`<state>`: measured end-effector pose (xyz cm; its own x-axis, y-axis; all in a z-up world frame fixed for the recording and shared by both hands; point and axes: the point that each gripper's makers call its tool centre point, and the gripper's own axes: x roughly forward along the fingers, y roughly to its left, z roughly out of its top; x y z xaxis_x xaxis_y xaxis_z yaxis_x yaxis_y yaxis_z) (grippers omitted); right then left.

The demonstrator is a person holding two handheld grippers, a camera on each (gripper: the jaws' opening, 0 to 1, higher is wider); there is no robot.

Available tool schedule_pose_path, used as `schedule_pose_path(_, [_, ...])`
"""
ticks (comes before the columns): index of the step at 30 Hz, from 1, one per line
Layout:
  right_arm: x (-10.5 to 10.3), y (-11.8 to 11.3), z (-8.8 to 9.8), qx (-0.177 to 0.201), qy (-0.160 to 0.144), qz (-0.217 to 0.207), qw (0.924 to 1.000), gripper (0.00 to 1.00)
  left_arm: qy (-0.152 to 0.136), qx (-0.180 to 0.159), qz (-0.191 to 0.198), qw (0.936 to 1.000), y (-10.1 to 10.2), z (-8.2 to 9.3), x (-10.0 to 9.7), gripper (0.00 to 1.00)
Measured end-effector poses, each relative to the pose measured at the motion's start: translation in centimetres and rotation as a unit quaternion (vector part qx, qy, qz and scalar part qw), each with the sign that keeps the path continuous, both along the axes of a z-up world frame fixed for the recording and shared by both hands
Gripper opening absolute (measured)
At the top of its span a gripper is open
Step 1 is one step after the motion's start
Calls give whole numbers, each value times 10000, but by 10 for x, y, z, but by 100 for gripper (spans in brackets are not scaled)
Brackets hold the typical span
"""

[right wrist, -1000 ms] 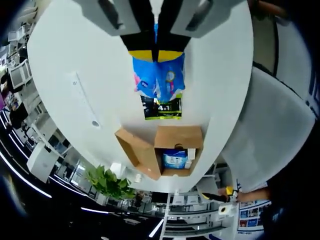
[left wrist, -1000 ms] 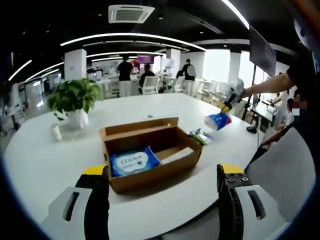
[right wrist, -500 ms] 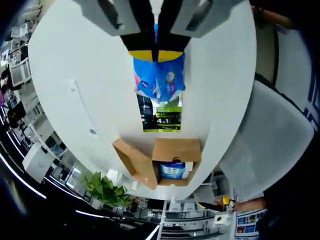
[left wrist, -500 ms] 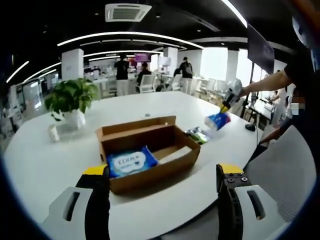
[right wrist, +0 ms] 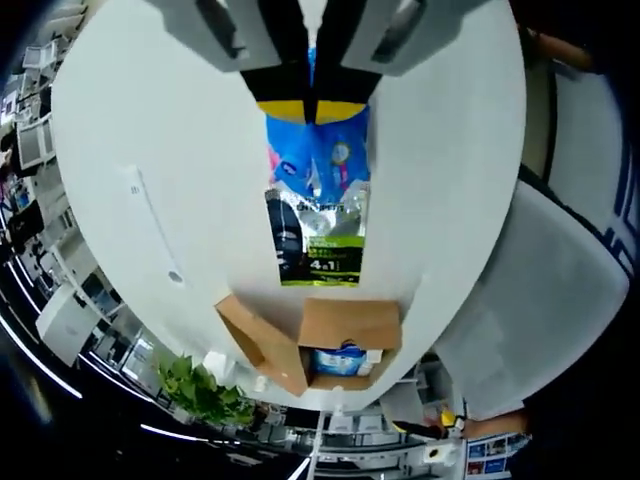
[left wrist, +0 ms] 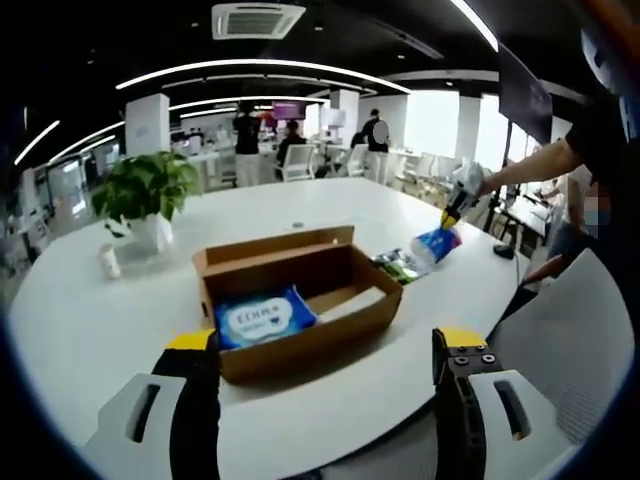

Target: Operate the shoe box by opening the lid, removing the specified soft item, and placing it in the target area until the item is outside and the box remains undamaged.

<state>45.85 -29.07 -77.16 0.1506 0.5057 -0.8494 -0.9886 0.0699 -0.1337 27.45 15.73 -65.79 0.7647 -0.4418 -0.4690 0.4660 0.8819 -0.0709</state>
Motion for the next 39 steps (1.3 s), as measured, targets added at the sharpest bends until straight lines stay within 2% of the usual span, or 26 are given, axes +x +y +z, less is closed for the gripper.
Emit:
schedule_pose_path(3, [-1, -2, -6, -135, -37, 161, 9998, 0, 39, 31, 10, 10000, 0, -2, 0, 90])
schedule_pose_path(6, [3, -4, -8, -109, -42, 96, 9999, 0, 43, 44, 25, 10000, 0, -3, 0, 90])
schedule_pose_path(12, [3, -12, -17, -348, -124, 218, 9991, 0, 67, 35, 33, 10000, -1, -5, 0, 90])
schedule_pose_path(19, [6, -15, -19, -464, -228, 227, 9984, 0, 81, 45, 14, 10000, -3, -6, 0, 89])
schedule_pose_path(25, [5, -16, -22, -643, -369, 443, 9963, 0, 63, 71, 21, 10000, 0, -5, -1, 89])
schedule_pose_path(39, [3, -23, -20, -723, -377, 400, 9959, 0, 48, 45, 42, 10000, 2, -6, -1, 89])
